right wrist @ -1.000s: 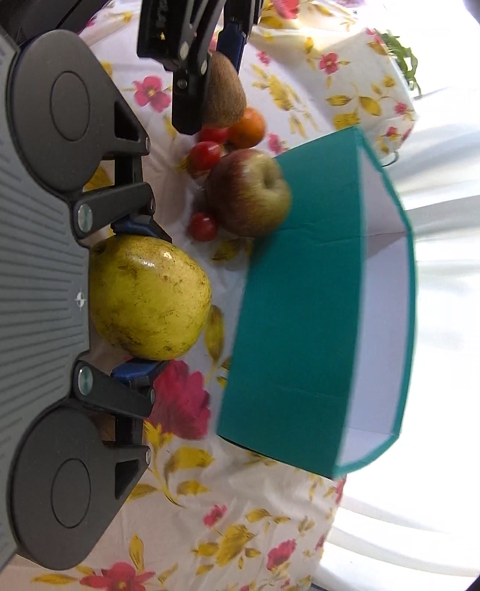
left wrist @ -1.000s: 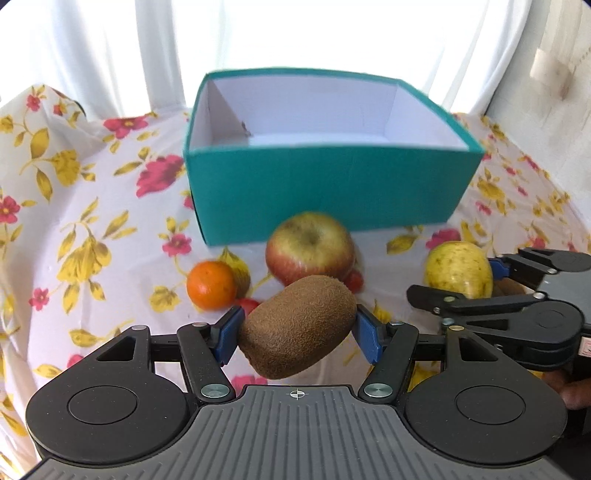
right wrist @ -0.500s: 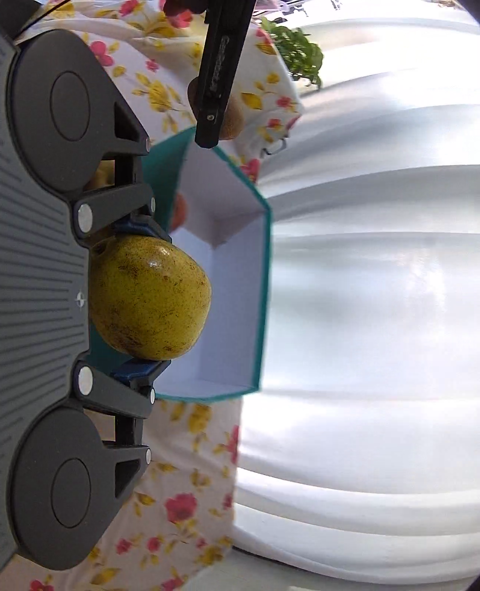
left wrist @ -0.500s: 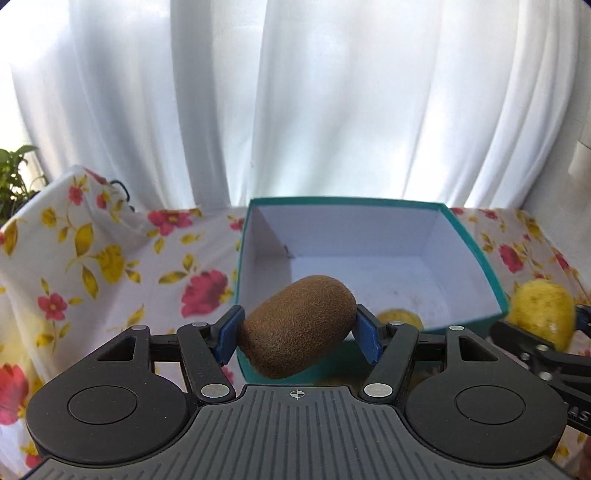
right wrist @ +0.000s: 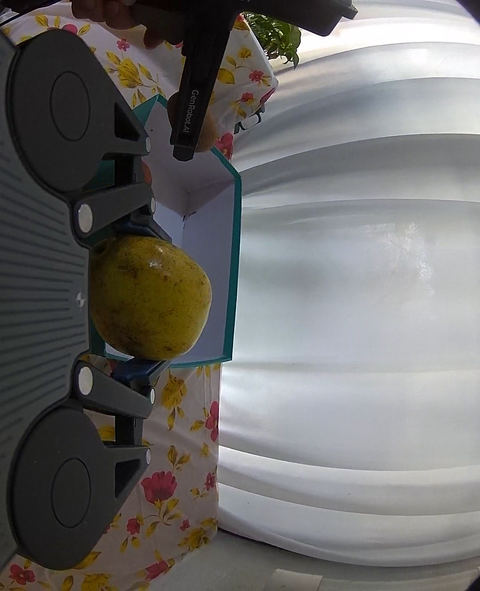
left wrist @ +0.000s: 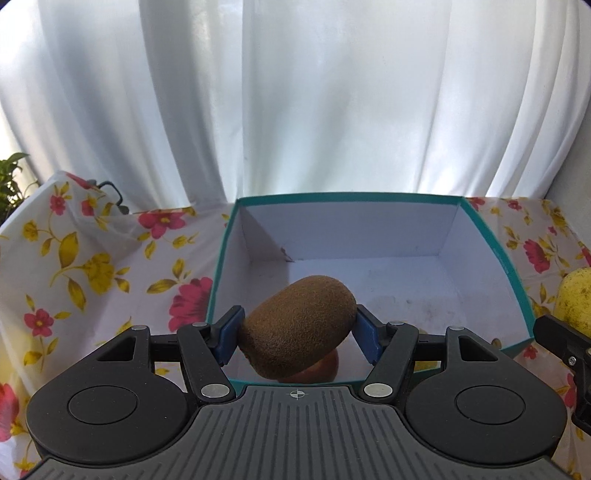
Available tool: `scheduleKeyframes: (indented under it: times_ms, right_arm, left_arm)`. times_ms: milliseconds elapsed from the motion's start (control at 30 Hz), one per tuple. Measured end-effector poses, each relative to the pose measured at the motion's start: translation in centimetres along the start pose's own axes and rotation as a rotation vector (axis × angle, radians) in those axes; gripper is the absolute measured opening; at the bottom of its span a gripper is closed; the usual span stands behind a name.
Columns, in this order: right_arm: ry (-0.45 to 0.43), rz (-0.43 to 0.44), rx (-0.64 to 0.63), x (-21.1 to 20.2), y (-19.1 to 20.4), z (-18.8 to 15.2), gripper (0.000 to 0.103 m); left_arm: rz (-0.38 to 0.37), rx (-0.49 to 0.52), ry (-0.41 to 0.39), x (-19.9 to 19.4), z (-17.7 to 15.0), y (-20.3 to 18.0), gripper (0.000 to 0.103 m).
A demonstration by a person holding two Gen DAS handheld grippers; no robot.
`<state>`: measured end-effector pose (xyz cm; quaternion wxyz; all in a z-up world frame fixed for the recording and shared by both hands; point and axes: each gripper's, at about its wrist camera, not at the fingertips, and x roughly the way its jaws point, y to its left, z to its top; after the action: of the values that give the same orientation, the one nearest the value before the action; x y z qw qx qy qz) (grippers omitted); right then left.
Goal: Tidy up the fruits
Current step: 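Lower the kiwi into the teal box with the left tool while the right tool holds the guava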
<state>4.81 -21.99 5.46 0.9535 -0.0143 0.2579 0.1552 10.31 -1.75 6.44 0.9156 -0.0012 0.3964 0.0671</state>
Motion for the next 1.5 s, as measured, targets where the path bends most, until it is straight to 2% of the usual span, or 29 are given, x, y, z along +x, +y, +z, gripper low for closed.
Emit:
scheduleKeyframes:
  times_ms: [800, 1500]
  right_arm:
    - [0.015, -0.027, 0.013, 2.9, -0.8, -0.3, 0.061]
    - [0.049, -0.009, 0.013, 4.7, -0.9, -0.2, 0.061]
  left_arm:
    - [0.015, 0.037, 0.087, 5.8, 0.2, -0.9, 0.069]
    - [0.055, 0.058, 0.169, 7.5, 0.0, -1.1, 0.071]
